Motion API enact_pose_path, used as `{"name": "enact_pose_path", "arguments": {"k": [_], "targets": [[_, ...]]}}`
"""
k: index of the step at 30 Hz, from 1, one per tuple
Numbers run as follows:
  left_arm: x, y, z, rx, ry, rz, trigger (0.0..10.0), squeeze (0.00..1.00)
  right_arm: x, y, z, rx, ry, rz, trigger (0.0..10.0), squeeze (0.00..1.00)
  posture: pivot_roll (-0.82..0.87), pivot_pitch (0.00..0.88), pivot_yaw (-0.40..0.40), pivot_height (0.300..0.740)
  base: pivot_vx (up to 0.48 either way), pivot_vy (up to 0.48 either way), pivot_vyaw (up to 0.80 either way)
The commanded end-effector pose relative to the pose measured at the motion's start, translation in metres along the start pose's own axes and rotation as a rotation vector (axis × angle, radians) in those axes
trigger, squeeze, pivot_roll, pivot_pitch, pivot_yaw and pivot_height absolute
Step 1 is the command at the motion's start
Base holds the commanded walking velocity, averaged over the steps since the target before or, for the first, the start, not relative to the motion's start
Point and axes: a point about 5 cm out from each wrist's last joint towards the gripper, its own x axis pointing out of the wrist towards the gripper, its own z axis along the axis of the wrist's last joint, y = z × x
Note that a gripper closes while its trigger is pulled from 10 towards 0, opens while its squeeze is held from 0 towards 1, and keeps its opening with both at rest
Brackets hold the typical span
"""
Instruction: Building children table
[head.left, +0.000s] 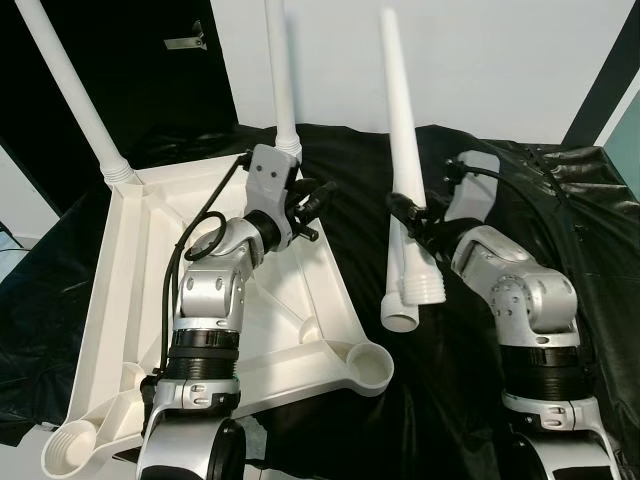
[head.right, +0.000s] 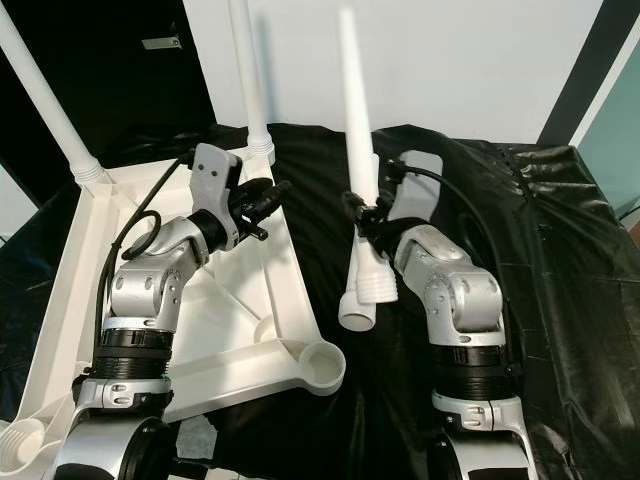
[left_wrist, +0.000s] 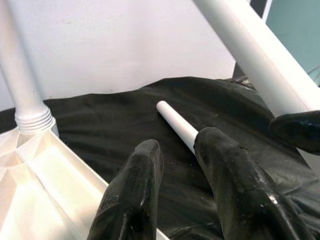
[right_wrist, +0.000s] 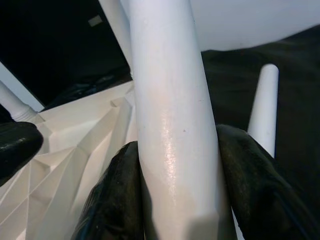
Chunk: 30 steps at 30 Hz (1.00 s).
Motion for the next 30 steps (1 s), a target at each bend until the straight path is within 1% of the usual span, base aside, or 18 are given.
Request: {"name": "enact_pose_path", "arguments": {"k": [1, 3, 4, 5, 6, 8, 9, 12, 15, 18, 19, 22, 23, 24, 25, 27, 28, 30], "targets": [[0.0, 0.008, 0.002, -0.02, -0.025, 0.133, 10.0, 0.0, 0.004, 0.004, 0.005, -0.023, -0.025, 0.024, 10.0, 0.0, -0.01, 0.0, -0.011, 0.74, 0.0, 0.0, 0.0], [-0.001, 0.008, 0.004, -0.024, -0.041, 0.137, 10.0, 0.0, 0.006, 0.004, 0.004, -0.034, -0.027, 0.027, 10.0, 0.0, -0.01, 0.0, -0.002, 0.74, 0.0, 0.0, 0.0], [-0.002, 0.009, 0.005, -0.023, -0.053, 0.132, 10.0, 0.0, 0.007, 0.004, 0.006, -0.068, -0.051, 0.023, 10.0, 0.0, -0.01, 0.0, 0.001, 0.74, 0.0, 0.0, 0.0], [-0.004, 0.01, 0.006, 0.007, -0.065, 0.143, 10.0, 0.0, 0.007, 0.005, 0.005, -0.128, -0.073, 0.03, 10.0, 0.0, 0.0, 0.0, 0.016, 0.74, 0.0, 0.0, 0.0], [-0.004, 0.01, 0.006, 0.007, -0.065, 0.143, 10.0, 0.0, 0.007, 0.005, 0.005, -0.128, -0.073, 0.03, 10.0, 0.0, 0.0, 0.0, 0.016, 0.74, 0.0, 0.0, 0.0], [-0.009, 0.013, 0.009, 0.046, -0.096, 0.149, 10.0, 0.0, 0.009, 0.005, 0.002, -0.229, -0.118, 0.037, 10.0, 0.0, 0.0, 0.0, 0.021, 0.74, 0.0, 0.0, 0.0], [-0.011, 0.014, 0.01, 0.038, -0.109, 0.135, 10.0, 0.0, 0.009, 0.005, -0.001, -0.264, -0.138, 0.044, 10.0, 0.0, 0.01, 0.0, 0.023, 0.74, 0.0, 0.0, 0.0], [-0.013, 0.014, 0.011, 0.026, -0.131, 0.111, 10.0, 0.0, 0.01, 0.007, -0.002, -0.281, -0.163, 0.059, 10.0, 0.0, 0.01, 0.0, 0.023, 0.74, 0.0, 0.0, 0.0], [-0.014, 0.01, 0.014, -0.032, -0.157, 0.034, 10.0, 0.0, 0.009, 0.017, -0.001, -0.296, -0.237, 0.141, 10.0, 0.0, 0.01, 0.0, 0.017, 0.74, 0.0, 0.0, 0.0], [-0.013, 0.004, 0.016, -0.073, -0.175, -0.025, 10.0, 0.0, 0.007, 0.023, -0.001, -0.264, -0.273, 0.184, 10.0, 0.0, 0.0, 0.0, 0.008, 0.74, 0.0, 0.0, 0.0], [-0.013, 0.004, 0.016, -0.073, -0.175, -0.025, 10.0, 0.0, 0.007, 0.023, -0.001, -0.264, -0.273, 0.184, 10.0, 0.0, 0.0, 0.0, 0.008, 0.74, 0.0, 0.0, 0.0], [-0.014, -0.002, 0.018, -0.1, -0.207, -0.09, 10.0, 0.0, 0.006, 0.027, -0.002, -0.253, -0.309, 0.213, 10.0, 0.0, 0.0, 0.0, 0.005, 0.74, 0.0, 0.0, 0.0], [-0.014, -0.002, 0.018, -0.1, -0.207, -0.09, 10.0, 0.0, 0.006, 0.027, -0.002, -0.253, -0.309, 0.213, 10.0, 0.0, 0.0, 0.0, 0.005, 0.74, 0.0, 0.0, 0.0], [-0.016, -0.005, 0.018, -0.13, -0.22, -0.128, 10.0, 1.0, 0.004, 0.03, -0.001, -0.255, -0.335, 0.232, 10.0, 0.0, 0.0, 0.0, 0.001, 0.74, 0.0, 0.0, 0.0], [-0.016, -0.005, 0.018, -0.13, -0.22, -0.128, 10.0, 1.0, 0.004, 0.03, -0.001, -0.255, -0.335, 0.232, 10.0, 0.0, 0.0, 0.0, 0.001, 0.74, 0.0, 0.0, 0.0], [-0.021, -0.01, 0.023, -0.219, -0.265, -0.224, 10.0, 1.0, 0.0, 0.037, -0.005, -0.258, -0.363, 0.283, 10.0, 0.0, 0.0, 0.0, -0.004, 0.74, 0.0, 0.0, 0.0], [-0.021, -0.01, 0.023, -0.219, -0.265, -0.224, 10.0, 1.0, 0.0, 0.037, -0.005, -0.258, -0.363, 0.283, 10.0, 0.0, 0.0, 0.0, -0.004, 0.74, 0.0, 0.0, 0.0], [-0.027, -0.013, 0.029, -0.259, -0.296, -0.301, 10.0, 1.0, -0.001, 0.04, -0.01, -0.284, -0.373, 0.316, 10.0, 0.0, 0.0, 0.0, -0.008, 0.74, 0.0, 0.0, 0.0]]}}
